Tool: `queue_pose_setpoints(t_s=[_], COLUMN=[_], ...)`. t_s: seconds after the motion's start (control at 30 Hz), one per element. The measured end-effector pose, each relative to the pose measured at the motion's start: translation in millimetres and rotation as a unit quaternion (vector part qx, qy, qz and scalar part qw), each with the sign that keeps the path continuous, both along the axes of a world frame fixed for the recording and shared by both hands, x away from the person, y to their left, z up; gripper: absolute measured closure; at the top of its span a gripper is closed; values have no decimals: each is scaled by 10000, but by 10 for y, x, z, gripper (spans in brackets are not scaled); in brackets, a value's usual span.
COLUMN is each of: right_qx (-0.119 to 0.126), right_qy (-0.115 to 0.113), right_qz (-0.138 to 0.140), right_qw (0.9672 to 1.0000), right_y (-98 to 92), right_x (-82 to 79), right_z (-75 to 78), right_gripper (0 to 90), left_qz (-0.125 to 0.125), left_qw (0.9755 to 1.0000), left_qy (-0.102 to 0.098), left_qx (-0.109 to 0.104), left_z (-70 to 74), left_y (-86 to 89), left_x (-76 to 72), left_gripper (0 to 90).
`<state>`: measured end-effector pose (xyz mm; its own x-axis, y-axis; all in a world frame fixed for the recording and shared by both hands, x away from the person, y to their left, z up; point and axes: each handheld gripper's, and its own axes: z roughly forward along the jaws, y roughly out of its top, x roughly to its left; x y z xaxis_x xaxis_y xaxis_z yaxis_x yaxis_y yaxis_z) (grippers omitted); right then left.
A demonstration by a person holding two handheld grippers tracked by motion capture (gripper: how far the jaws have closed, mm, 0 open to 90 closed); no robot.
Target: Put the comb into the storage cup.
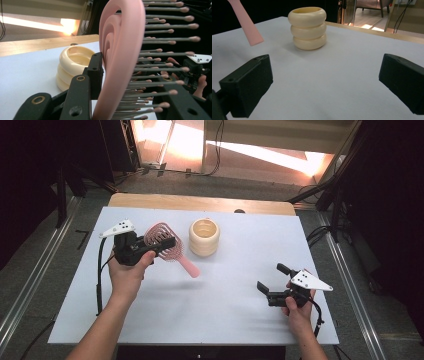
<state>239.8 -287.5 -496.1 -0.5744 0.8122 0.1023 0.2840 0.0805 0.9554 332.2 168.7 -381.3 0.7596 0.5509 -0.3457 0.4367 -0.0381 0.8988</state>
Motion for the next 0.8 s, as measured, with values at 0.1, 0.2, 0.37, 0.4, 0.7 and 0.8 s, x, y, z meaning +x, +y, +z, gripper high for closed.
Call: queue_pose_setpoints(t_s=[0.1, 0.2, 0.37, 0.4, 0.7, 0.8], right_qx=[16, -21, 20, 40, -25, 21], right_qy=[26, 36, 15, 22, 6, -24], right_qz=[-16, -34, -131, -182, -233, -247], right_qw=[10000, 10000, 9999, 9998, 9997, 9997], right_y=[-20, -51, -142, -179, -247, -282], right_x=[-16, -35, -65, -76, -94, -110], right_z=[-8, -25, -31, -32, -79, -79], right_gripper=[0, 0, 0, 0, 0, 0], left_qz=[1, -2, -41, -32, 15, 44], left_qw=[10000, 10000, 10000, 10000, 10000, 10000], left_qy=[-6, -36, -62, -65, -80, -87], left_qx=[-2, 3, 54, 45, 21, -4], left_z=[16, 36, 64, 70, 96, 106], left_y=[11, 24, 19, 26, 28, 36], left_x=[4, 8, 22, 31, 48, 54], left_gripper=[634, 634, 635, 635, 635, 634])
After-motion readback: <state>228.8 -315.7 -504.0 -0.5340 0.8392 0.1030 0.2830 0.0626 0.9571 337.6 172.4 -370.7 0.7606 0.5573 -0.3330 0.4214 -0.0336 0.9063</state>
